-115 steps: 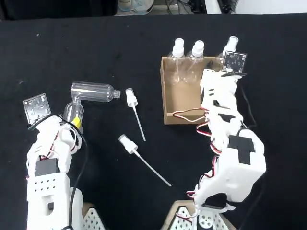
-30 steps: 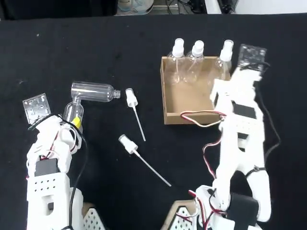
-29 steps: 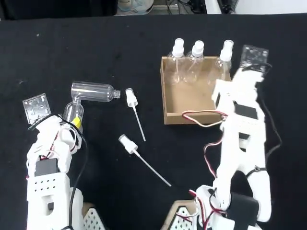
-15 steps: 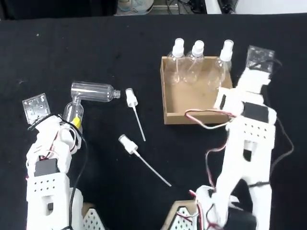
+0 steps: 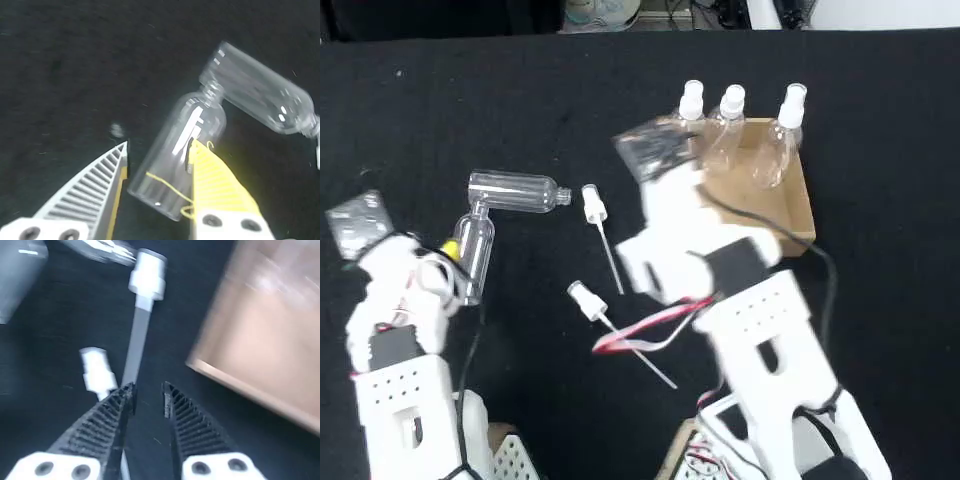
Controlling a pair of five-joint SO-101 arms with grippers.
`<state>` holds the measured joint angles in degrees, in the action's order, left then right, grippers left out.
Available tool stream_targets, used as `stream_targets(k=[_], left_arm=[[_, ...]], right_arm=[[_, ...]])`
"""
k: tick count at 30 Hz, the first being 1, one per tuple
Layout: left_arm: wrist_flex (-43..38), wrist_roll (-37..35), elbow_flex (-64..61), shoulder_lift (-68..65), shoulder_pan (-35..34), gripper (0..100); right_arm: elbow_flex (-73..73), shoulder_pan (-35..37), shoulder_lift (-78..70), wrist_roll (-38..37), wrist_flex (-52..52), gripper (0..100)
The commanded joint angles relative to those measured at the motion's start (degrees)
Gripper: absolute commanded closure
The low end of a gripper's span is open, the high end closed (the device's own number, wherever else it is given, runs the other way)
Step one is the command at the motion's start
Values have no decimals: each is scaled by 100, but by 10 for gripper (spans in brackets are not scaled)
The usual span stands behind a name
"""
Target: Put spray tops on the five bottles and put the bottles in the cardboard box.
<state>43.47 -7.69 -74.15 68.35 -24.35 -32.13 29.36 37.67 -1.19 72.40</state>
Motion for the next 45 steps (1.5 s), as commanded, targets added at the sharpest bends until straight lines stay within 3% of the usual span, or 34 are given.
stream_targets(k=[1, 7, 13, 17, 23, 33, 36, 45], left_arm=[[598, -9, 1051, 0, -716, 809], [642, 18, 1376, -9, -1727, 805], [651, 774, 1578, -413, -1842, 805], [844, 1240, 2167, -1767, -1525, 805], [2154, 1934, 4110, -4237, -734, 805], [3138, 1987, 6255, -7341, -497, 808], [3771, 1987, 6448, -7631, -48, 808], [3798, 1934, 5692, -7059, 866, 809]], right_arm=[[215, 791, -207, 273, -791, 944], [-347, 1134, -681, 651, -2145, 944], [-1191, 1477, -716, 668, -2945, 944], [-1719, 1653, -716, 668, -3525, 944], [-1877, 1653, -716, 668, -3657, 944], [-1886, 1644, -743, 668, -3657, 944], [-1886, 1644, -743, 668, -3657, 944], [-1886, 1503, -752, 668, -3657, 944]])
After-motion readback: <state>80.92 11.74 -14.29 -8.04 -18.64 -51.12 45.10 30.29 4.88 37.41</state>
